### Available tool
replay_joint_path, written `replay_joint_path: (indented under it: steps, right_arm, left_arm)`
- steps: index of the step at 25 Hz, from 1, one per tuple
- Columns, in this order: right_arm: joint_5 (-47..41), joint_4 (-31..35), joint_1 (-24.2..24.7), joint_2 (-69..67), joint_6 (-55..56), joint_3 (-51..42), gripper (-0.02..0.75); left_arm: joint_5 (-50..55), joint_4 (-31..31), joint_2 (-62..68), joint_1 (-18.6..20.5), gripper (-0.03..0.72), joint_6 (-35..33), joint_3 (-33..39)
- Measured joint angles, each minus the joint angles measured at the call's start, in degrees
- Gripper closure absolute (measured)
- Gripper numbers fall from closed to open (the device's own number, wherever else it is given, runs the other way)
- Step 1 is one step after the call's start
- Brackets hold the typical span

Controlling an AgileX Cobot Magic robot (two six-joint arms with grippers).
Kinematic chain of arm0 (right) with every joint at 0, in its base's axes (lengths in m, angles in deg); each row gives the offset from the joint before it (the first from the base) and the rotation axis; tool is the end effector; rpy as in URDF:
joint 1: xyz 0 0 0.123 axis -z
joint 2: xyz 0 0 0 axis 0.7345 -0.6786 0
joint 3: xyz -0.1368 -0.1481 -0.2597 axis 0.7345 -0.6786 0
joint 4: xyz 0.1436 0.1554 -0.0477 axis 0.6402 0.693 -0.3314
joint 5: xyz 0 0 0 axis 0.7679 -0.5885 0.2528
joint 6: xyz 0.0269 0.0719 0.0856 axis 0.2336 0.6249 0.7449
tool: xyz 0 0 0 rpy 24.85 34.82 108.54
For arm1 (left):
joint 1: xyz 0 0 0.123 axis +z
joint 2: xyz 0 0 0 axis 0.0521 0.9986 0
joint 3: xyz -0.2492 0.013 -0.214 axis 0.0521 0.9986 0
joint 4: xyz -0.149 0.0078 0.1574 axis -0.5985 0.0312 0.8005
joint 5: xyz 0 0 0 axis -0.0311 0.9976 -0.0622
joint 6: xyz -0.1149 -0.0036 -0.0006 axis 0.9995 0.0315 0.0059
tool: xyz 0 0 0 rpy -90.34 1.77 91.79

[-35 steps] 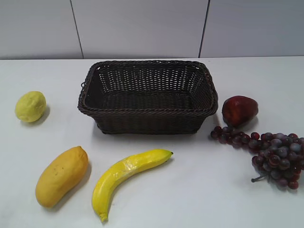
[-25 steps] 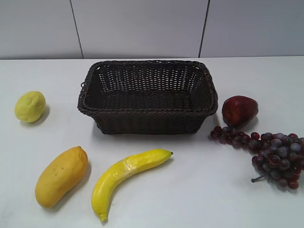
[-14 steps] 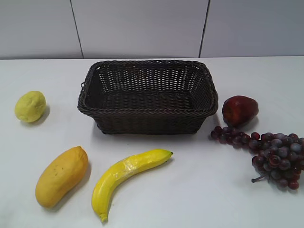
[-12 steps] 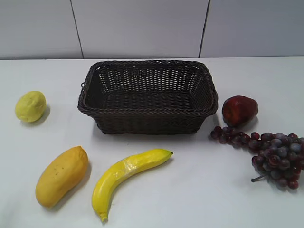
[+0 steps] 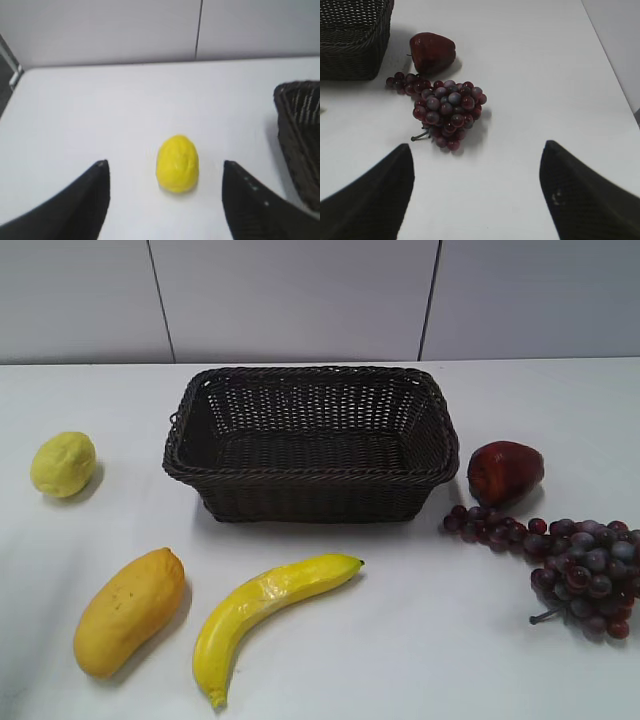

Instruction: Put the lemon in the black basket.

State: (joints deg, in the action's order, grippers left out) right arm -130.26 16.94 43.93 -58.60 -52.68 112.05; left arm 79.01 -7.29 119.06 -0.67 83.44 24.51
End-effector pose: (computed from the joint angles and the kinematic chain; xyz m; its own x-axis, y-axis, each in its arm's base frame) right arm -0.0589 -0.0010 0.2513 -0.4358 -0.0005 -0.9000 -0.0663 0.9973 0.0316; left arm 0.2324 -0.0160 0.3299 -0.6633 0.1045 -0.7411 0.1125 0.9929 0.0394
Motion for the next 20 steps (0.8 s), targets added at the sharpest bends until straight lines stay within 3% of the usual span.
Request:
replay_joint_path:
  steps: [4,10,20]
  right_arm:
    - [0.0,0.0,0.0,0.0,0.0,0.0,0.147]
    - [0.0,0.0,0.0,0.0,0.0,0.0,0.147]
    - [0.0,0.0,0.0,0.0,0.0,0.0,0.147]
  left_arm:
    - [8.9,-1.6,13.9,0.0,0.045,-3.4,-10.1]
    - [14.0,-5.4,28.3,-0.1,0.042,-9.0,-21.2]
    - [16.8,-6.2,41.4,-0.1,0.055,-12.1,-28.3]
